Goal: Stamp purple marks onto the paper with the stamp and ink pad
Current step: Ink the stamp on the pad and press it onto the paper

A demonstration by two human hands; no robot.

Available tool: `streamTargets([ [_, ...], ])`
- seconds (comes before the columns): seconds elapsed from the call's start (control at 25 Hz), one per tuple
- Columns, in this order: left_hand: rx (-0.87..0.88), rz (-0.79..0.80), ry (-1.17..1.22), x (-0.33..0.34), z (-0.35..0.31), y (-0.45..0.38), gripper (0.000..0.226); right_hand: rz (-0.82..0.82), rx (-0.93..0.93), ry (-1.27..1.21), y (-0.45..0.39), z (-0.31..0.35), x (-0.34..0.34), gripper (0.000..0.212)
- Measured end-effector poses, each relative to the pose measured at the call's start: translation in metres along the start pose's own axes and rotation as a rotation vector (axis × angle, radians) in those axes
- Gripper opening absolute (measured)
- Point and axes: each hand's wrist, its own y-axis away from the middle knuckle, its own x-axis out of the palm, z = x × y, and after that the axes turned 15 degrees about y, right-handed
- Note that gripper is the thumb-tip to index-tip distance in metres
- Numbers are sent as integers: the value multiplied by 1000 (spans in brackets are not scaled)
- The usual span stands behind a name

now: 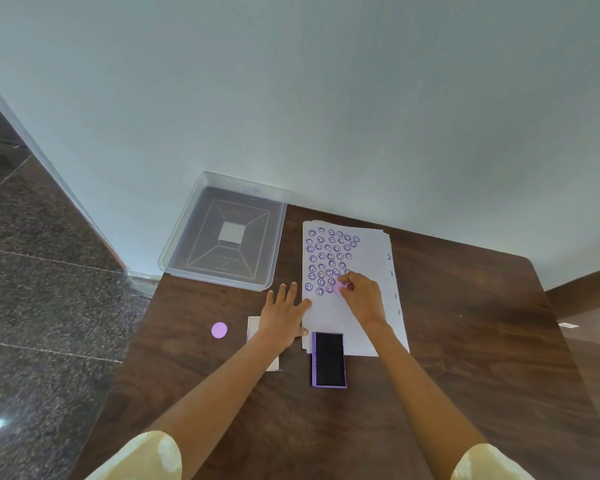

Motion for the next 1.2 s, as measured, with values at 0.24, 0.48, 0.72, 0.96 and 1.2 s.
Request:
streamTargets([
  [0.24,0,3,4,0,-1,1,55,-186,321,-341,42,-8,-12,19],
  [0.48,-6,22,-3,-3,-2,4,55,-122,346,-369,78,-5,-8,27],
  [0.72,124,-162,154,-10,13,33,51,-98,270,-428,96,25,-6,24],
  [0.96,359,-419,136,-22,75,98,39,-32,179,-428,124,67,16,16],
  [1.2,40,-343,247,-15,117,129,49,43,110,-432,135,117,39,16],
])
